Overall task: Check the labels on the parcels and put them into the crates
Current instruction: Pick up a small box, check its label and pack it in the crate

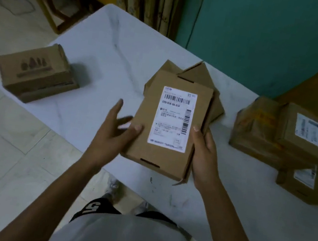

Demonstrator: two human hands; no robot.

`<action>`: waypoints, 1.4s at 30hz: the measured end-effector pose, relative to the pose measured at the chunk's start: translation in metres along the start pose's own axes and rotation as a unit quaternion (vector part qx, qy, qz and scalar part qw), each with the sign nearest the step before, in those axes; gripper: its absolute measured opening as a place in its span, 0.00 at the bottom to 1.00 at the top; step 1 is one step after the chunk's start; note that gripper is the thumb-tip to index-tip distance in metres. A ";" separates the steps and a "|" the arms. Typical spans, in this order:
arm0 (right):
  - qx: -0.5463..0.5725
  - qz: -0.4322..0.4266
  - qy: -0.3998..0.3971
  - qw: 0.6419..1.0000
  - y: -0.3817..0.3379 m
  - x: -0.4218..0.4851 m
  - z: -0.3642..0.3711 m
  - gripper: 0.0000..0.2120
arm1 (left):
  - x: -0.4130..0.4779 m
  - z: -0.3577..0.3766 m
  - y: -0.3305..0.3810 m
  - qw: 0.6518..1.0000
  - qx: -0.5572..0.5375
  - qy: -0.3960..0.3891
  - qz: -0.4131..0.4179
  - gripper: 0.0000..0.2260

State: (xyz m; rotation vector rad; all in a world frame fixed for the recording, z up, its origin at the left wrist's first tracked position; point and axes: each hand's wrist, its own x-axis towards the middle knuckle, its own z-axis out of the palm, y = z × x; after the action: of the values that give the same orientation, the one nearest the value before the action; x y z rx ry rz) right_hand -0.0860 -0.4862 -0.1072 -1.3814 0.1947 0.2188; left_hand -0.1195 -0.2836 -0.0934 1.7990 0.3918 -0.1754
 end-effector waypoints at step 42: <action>-0.314 -0.103 -0.471 0.818 0.124 -0.023 0.756 0.60 | -0.036 -0.664 -0.203 0.938 0.025 0.347 0.009 0.53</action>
State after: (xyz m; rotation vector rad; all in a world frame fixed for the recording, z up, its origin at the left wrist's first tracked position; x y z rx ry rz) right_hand -0.1344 0.2787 -0.0843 -1.7596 -0.9331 0.8079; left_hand -0.2820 0.3924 -0.0911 1.8760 0.8720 0.4846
